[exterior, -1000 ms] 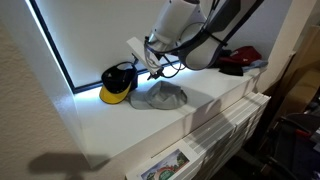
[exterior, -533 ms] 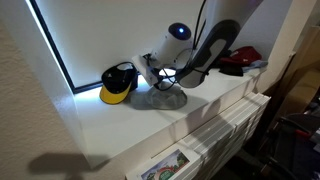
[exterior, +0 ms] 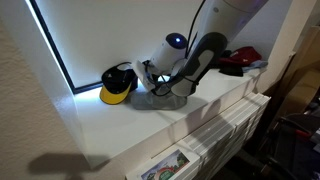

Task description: Put the grey cap on top of the pile of caps on the right

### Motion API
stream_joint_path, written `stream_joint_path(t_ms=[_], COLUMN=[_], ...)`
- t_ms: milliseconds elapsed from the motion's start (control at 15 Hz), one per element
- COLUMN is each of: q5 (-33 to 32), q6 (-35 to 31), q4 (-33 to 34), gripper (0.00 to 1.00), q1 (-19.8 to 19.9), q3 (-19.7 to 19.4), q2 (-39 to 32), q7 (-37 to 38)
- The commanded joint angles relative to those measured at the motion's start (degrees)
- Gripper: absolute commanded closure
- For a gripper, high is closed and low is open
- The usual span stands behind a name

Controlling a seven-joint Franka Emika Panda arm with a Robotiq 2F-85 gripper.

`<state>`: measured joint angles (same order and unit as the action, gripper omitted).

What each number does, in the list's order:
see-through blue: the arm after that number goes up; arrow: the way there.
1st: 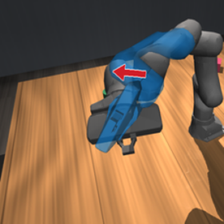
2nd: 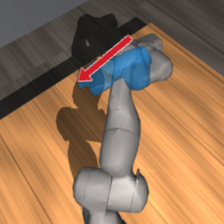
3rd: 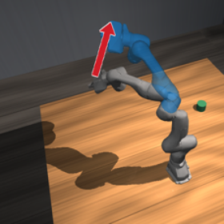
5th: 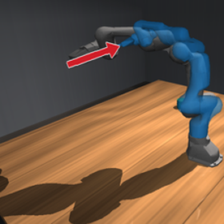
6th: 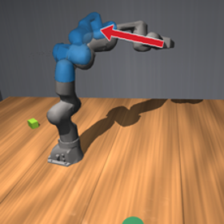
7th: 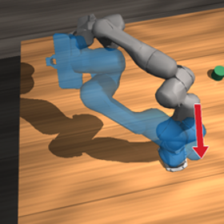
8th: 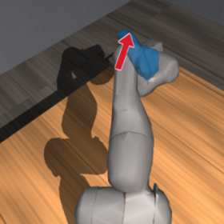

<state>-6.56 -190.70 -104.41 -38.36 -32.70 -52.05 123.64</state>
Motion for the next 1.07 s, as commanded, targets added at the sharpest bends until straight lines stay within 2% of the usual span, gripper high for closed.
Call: stream_joint_path(t_ms=[0, 133, 200, 267, 400, 667, 733, 1000], q5=[7.05, 8.72, 8.35, 7.12, 5.73, 5.57, 5.68, 4.89], q6=[13.63, 22.33, 27.09, 20.37, 25.18, 25.80, 29.49, 40.57], q4=[2.66, 4.84, 6.75, 4.72, 6.54, 6.74, 8.16, 14.78], gripper=[0.00, 0.00, 0.00, 0.00, 0.00, 0.00, 0.00, 0.00], q1=[3.80, 3.86, 1.65, 2.09, 2.58, 2.58, 3.99, 6.02], q3=[5.84, 5.26, 1.82, 3.24, 2.70, 2.60, 4.19, 5.34], q2=[3.99, 4.35, 3.42, 2.70, 3.44, 3.49, 4.36, 4.23], q7=[-11.82, -13.37, -11.11, -10.19, -9.18, -9.08, -10.16, -7.29])
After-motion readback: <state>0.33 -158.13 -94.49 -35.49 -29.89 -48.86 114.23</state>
